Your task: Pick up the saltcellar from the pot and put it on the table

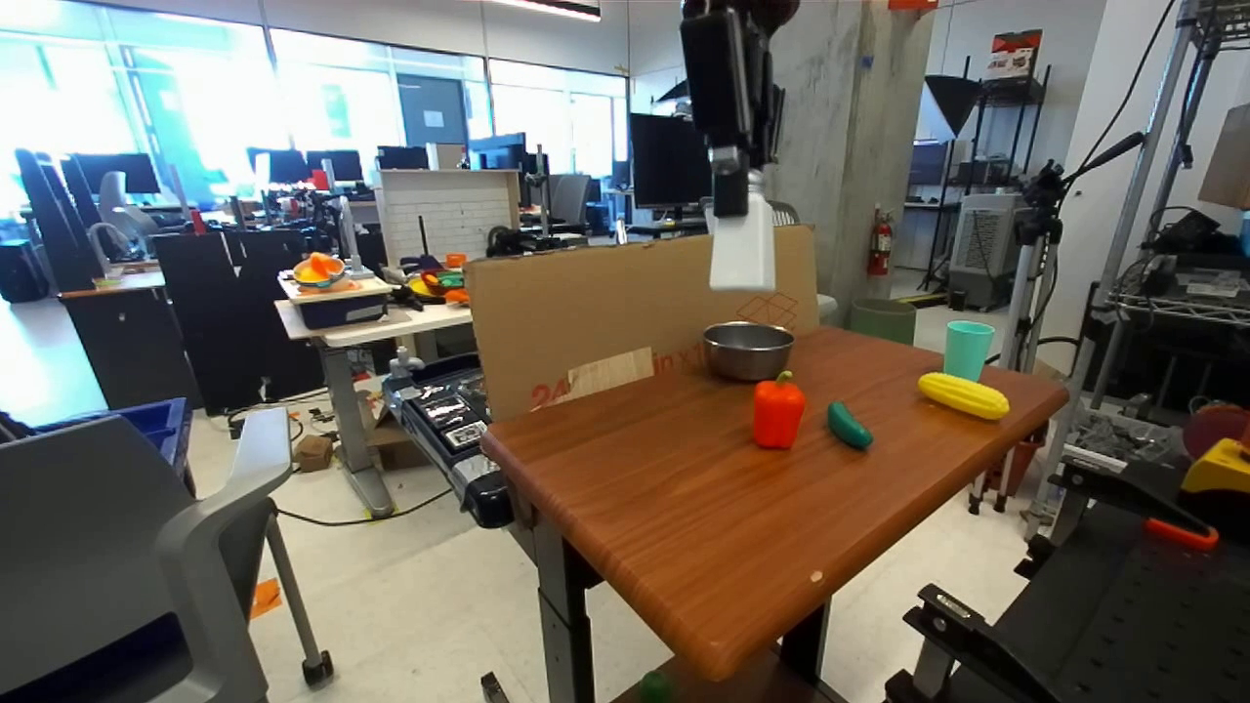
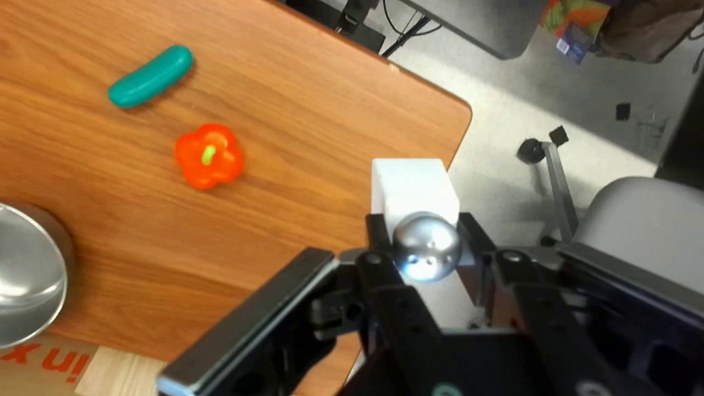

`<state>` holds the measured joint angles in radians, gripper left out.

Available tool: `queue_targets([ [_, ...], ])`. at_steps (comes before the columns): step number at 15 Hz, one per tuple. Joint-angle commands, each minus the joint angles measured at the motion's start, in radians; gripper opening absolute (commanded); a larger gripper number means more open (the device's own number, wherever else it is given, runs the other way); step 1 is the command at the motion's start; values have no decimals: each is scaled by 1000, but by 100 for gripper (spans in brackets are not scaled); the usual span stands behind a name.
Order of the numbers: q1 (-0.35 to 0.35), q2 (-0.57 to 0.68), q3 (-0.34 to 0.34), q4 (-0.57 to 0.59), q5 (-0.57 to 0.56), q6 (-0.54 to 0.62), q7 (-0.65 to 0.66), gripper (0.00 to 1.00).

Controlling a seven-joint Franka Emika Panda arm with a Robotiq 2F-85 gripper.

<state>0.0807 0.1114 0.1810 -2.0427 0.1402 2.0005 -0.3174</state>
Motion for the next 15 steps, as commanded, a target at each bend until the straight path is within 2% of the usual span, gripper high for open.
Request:
queue_targets([
  [1, 18, -133, -10, -229, -6, 113, -74, 8],
  [7, 20, -158, -31, -403, -48, 290, -64, 8],
  [14, 7, -151, -66, -487, -224, 339, -9, 8],
  [15, 0, -44, -75, -474, -264, 442, 14, 8],
])
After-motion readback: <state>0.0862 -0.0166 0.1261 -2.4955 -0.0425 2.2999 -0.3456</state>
